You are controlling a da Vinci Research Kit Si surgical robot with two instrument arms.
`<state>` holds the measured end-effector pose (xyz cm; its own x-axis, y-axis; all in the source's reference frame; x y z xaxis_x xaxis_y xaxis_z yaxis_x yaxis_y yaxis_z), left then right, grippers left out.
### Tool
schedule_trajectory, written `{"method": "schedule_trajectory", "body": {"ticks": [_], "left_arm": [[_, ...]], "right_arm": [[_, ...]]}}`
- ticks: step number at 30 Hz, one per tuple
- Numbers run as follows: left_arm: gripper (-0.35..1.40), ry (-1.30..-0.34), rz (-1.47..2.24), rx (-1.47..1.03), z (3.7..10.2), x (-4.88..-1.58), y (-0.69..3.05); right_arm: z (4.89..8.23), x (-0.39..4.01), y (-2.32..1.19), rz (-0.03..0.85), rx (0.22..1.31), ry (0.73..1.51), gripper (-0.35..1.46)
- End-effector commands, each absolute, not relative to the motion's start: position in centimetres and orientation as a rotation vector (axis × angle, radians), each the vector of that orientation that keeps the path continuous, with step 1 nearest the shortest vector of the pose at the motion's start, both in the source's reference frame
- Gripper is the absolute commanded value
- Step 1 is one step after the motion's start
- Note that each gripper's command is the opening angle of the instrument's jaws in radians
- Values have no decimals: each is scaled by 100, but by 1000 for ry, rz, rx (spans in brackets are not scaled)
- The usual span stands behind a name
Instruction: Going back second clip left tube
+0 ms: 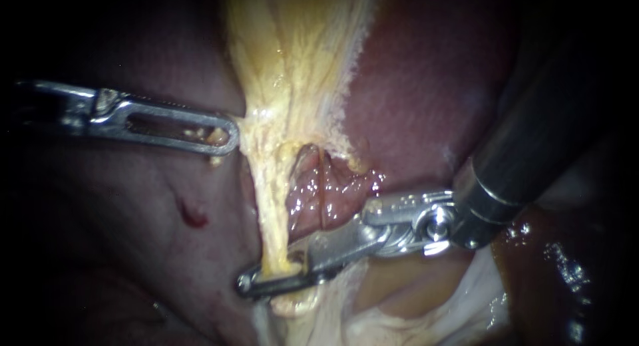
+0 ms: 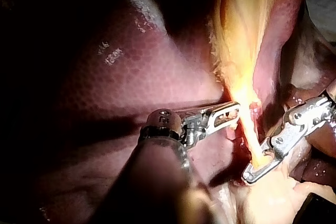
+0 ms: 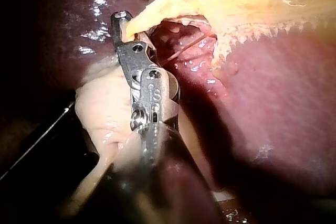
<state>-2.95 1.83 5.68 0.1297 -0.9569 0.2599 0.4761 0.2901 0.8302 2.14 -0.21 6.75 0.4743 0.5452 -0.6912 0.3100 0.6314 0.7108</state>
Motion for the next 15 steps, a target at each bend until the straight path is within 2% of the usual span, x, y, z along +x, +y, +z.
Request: {"method": "schedule_trajectory", "body": {"ticks": [1, 5, 8, 10, 13, 15], "left_arm": [[-35, -913, -1157, 658, 568, -295, 183], [-35, -913, -1157, 658, 568, -295, 183], [-35, -913, -1157, 658, 568, -295, 183], [-35, -913, -1157, 658, 568, -295, 183], [-35, -913, -1157, 658, 568, -295, 183], [-35, -913, -1157, 658, 568, -295, 183]], "right_arm": [[675, 214, -21, 172, 924, 1108, -35], [674, 213, -21, 185, 931, 1112, -35], [674, 211, -22, 200, 935, 1158, -30], [675, 211, -21, 212, 937, 1189, 2], [675, 213, -21, 250, 887, 1187, 35], [675, 213, -21, 269, 862, 1184, 42]]}}
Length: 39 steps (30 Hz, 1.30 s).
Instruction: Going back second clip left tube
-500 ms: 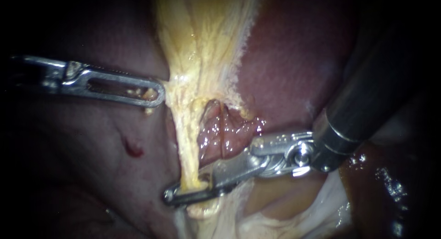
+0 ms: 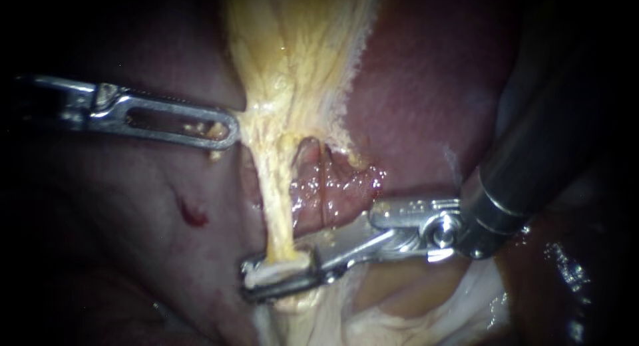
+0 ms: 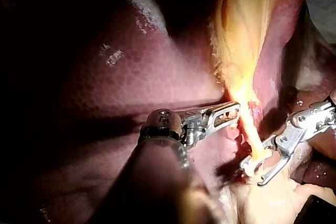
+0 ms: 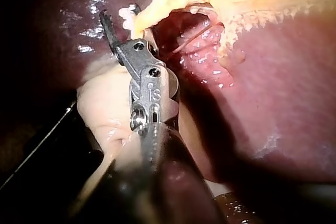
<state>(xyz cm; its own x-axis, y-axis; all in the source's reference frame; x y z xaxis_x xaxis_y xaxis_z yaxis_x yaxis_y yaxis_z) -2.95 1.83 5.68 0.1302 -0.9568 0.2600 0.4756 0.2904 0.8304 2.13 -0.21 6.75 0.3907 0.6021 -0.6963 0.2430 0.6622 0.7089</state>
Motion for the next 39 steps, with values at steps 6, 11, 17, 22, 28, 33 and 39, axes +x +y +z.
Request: {"method": "schedule_trajectory", "body": {"ticks": [6, 11, 17, 22, 28, 33, 39], "left_arm": [[-35, -913, -1157, 658, 568, -295, 182], [-35, -913, -1157, 658, 568, -295, 182], [-35, -913, -1157, 658, 568, -295, 182], [-35, -913, -1157, 657, 569, -295, 182], [-35, -913, -1156, 657, 569, -295, 182], [-35, -913, -1156, 658, 569, -294, 182], [-35, -913, -1156, 658, 569, -293, 182]], "right_arm": [[677, 214, -20, 295, 837, 1226, 48], [682, 214, -16, 272, 748, 1245, 50], [694, 212, -7, 241, 656, 1271, 50], [701, 205, 3, 231, 597, 1282, 50], [700, 187, 3, 210, 564, 1286, 50], [691, 150, 5, 203, 528, 1334, 50], [678, 99, 15, 198, 483, 1336, 50]]}}
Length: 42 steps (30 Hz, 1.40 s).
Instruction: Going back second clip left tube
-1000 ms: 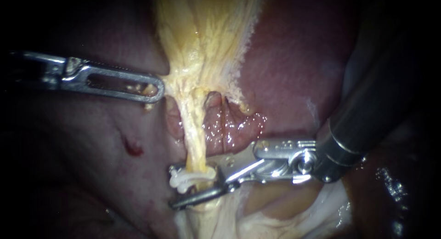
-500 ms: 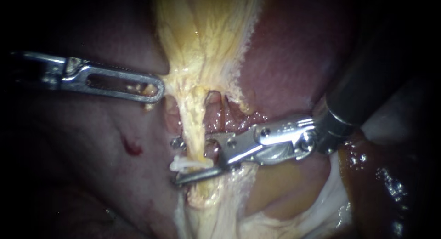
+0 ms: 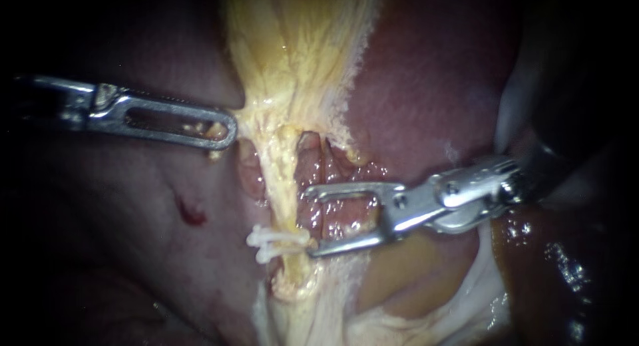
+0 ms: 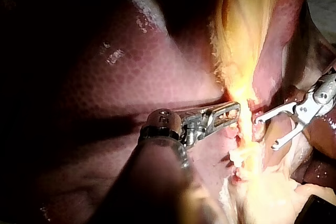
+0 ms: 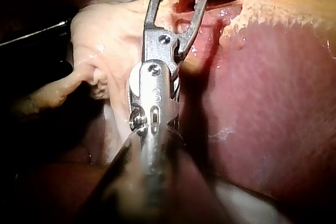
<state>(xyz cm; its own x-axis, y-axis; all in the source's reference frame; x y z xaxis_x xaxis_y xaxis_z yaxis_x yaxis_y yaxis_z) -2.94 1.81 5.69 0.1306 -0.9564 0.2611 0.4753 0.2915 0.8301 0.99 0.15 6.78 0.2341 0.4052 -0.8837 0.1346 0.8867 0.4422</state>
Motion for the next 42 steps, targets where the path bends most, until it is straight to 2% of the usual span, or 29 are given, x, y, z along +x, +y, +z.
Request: {"method": "schedule_trajectory", "body": {"ticks": [1, 11, 19, 33, 42], "left_arm": [[-35, -913, -1156, 658, 569, -293, 182], [-35, -913, -1156, 658, 569, -294, 182], [-35, -915, -1157, 651, 577, -302, 179], [-35, -910, -1138, 660, 629, -347, 165], [-35, -906, -1127, 671, 639, -361, 164]], "right_arm": [[674, 89, 18, 198, 474, 1336, 50], [645, 42, 39, 198, 454, 1338, 50], [638, 40, 40, 183, 458, 1346, 50], [635, 40, 41, 174, 450, 1348, 50], [634, 39, 42, 175, 452, 1348, 50]]}}
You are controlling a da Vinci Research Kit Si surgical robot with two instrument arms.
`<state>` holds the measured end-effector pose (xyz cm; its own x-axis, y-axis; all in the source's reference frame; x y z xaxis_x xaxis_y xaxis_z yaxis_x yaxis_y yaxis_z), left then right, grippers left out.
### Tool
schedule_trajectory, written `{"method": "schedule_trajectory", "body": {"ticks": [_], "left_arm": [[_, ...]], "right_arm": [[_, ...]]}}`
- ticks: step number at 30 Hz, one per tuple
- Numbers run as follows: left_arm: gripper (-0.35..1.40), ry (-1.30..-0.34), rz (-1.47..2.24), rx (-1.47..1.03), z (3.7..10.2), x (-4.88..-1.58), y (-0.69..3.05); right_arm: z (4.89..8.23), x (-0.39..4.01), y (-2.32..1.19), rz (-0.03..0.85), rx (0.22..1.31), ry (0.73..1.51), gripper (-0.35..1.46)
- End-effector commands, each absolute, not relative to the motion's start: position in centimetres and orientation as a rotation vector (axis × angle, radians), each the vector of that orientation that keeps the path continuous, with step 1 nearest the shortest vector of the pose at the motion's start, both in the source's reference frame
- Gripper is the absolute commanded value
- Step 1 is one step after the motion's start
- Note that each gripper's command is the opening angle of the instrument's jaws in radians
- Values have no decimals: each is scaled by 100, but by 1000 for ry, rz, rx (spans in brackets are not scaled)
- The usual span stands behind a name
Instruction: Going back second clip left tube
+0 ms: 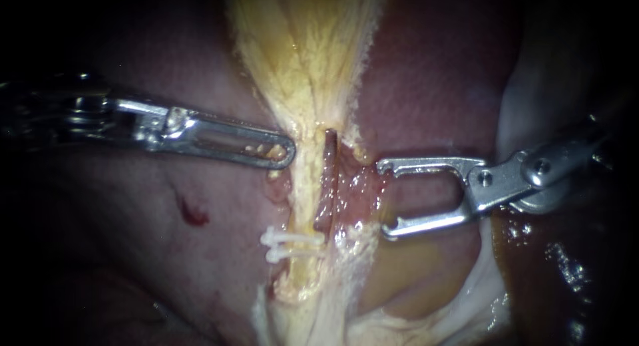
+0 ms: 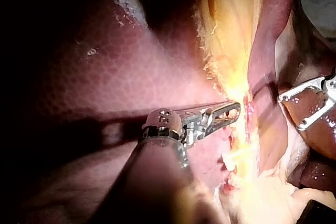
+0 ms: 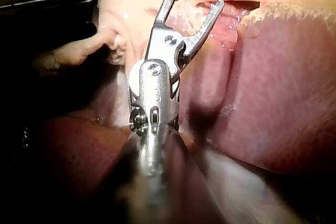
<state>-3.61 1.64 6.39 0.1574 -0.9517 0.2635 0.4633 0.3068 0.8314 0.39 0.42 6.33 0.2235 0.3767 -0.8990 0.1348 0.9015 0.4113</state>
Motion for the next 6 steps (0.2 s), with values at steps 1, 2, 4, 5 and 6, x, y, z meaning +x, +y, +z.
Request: {"method": "schedule_trajectory", "body": {"ticks": [1, 2, 4, 5, 6], "left_arm": [[-35, -906, -1127, 672, 639, -360, 164], [-35, -906, -1127, 672, 639, -360, 164], [-35, -906, -1127, 672, 639, -360, 164], [-35, -906, -1127, 672, 639, -360, 164], [-35, -906, -1127, 672, 639, -360, 164]], "right_arm": [[634, 39, 43, 171, 448, 1349, 50], [633, 39, 43, 171, 448, 1349, 50], [633, 38, 43, 171, 448, 1349, 50], [633, 38, 43, 170, 448, 1349, 50], [633, 38, 43, 170, 448, 1349, 50]]}}
